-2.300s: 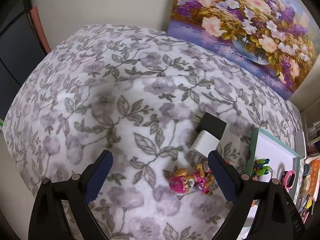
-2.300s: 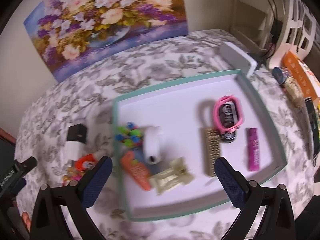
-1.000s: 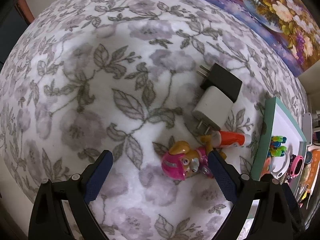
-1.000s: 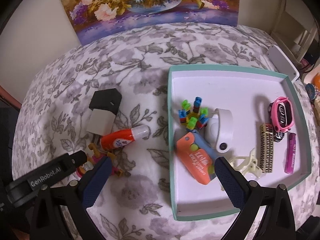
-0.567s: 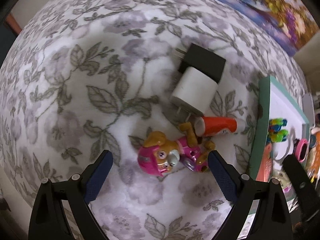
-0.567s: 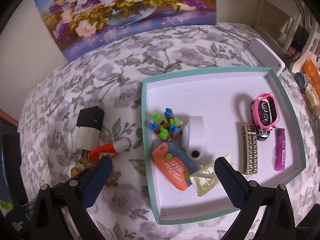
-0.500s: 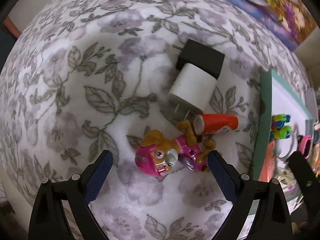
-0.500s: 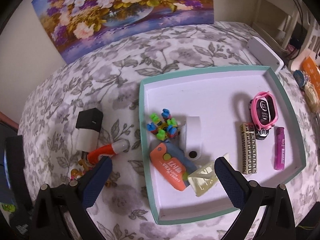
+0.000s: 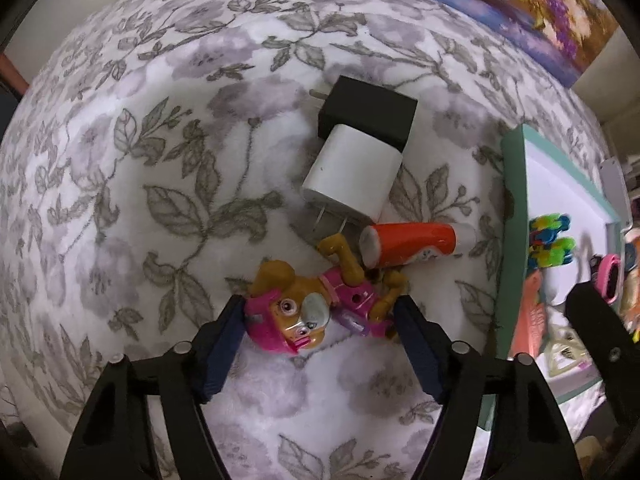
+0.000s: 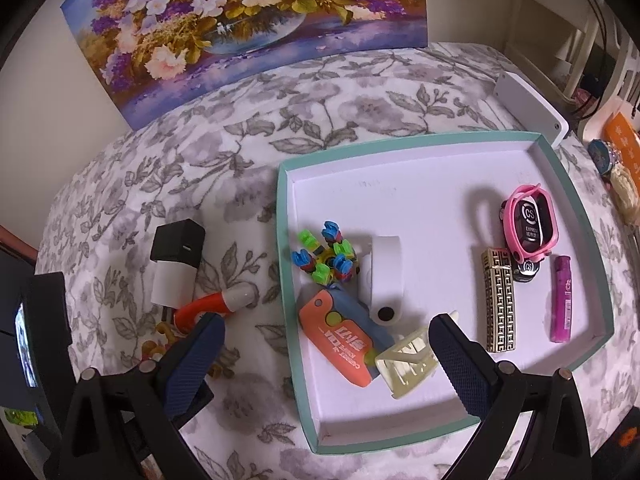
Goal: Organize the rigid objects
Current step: 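Move the left tool to the pink dog figure while the right tool approaches the orange bottle, then grasp the pink dog figure with the left tool while the right tool grasps the orange bottle, then carry the dog figure with the left tool while the right tool carries the bottle to the tray, then release the bottle into the tray with the right tool while the left tool releases the figure, then move the left tool to the white charger while the right tool moves toward the black charger, then close the left tool on the white charger and lift it, then grasp the black charger with the right tool while the left tool holds the white charger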
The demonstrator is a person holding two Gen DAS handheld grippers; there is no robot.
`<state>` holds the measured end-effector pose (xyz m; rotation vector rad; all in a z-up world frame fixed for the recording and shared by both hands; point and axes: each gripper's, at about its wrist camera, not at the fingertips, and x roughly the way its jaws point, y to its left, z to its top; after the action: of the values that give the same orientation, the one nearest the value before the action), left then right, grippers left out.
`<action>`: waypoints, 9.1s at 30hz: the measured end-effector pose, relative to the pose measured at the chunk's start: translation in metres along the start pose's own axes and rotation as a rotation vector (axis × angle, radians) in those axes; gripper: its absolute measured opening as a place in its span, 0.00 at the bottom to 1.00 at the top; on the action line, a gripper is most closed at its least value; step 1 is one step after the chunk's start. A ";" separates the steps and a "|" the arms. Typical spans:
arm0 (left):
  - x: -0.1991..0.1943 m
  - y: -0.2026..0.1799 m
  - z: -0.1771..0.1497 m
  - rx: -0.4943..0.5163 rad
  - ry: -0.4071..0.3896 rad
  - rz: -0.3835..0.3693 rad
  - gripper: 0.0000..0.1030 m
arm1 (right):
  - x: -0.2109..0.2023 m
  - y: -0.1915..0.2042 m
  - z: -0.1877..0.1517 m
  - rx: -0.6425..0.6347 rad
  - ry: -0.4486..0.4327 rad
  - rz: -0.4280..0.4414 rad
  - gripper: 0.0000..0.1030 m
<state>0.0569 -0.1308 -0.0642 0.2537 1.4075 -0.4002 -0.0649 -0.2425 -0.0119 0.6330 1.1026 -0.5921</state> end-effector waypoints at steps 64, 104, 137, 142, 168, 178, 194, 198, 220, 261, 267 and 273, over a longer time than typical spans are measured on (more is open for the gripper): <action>-0.026 0.153 0.021 -0.204 -0.064 0.019 0.73 | 0.076 0.108 -0.012 -0.394 0.036 0.086 0.77; -0.057 -0.125 -0.031 0.292 -0.093 -0.188 0.73 | 0.002 -0.148 0.044 0.163 0.035 -0.106 0.77; -0.054 -0.125 -0.030 0.305 -0.086 -0.181 0.80 | -0.001 -0.140 0.045 0.113 0.037 -0.101 0.78; -0.058 -0.105 -0.021 0.250 -0.090 -0.188 0.80 | -0.005 -0.133 0.047 0.091 0.024 -0.100 0.78; -0.062 0.097 0.019 -0.249 -0.182 0.029 0.95 | 0.003 0.030 0.028 -0.215 0.007 -0.019 0.95; -0.064 0.138 0.026 -0.329 -0.199 0.028 0.95 | 0.007 0.069 0.025 -0.261 -0.019 -0.015 1.00; -0.029 0.087 0.039 -0.162 -0.129 -0.078 0.95 | 0.031 0.053 0.048 -0.182 -0.006 -0.052 1.00; -0.019 0.068 0.042 -0.119 -0.106 -0.085 0.95 | 0.034 0.050 0.054 -0.179 -0.010 -0.051 1.00; -0.010 0.030 0.054 -0.005 -0.101 -0.083 0.94 | 0.041 0.031 0.081 -0.110 -0.043 -0.046 1.00; -0.034 0.127 0.057 -0.245 -0.156 -0.017 0.49 | 0.047 0.084 0.065 -0.192 -0.038 0.060 1.00; -0.045 0.156 0.059 -0.333 -0.197 -0.018 0.49 | 0.062 0.116 0.054 -0.228 -0.026 0.087 1.00; -0.044 0.164 0.058 -0.361 -0.202 -0.011 0.49 | 0.079 0.138 0.044 -0.278 -0.016 0.082 1.00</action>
<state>0.1725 -0.0003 -0.0226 -0.0871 1.2563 -0.1697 0.0875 -0.1894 -0.0488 0.4288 1.1140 -0.3638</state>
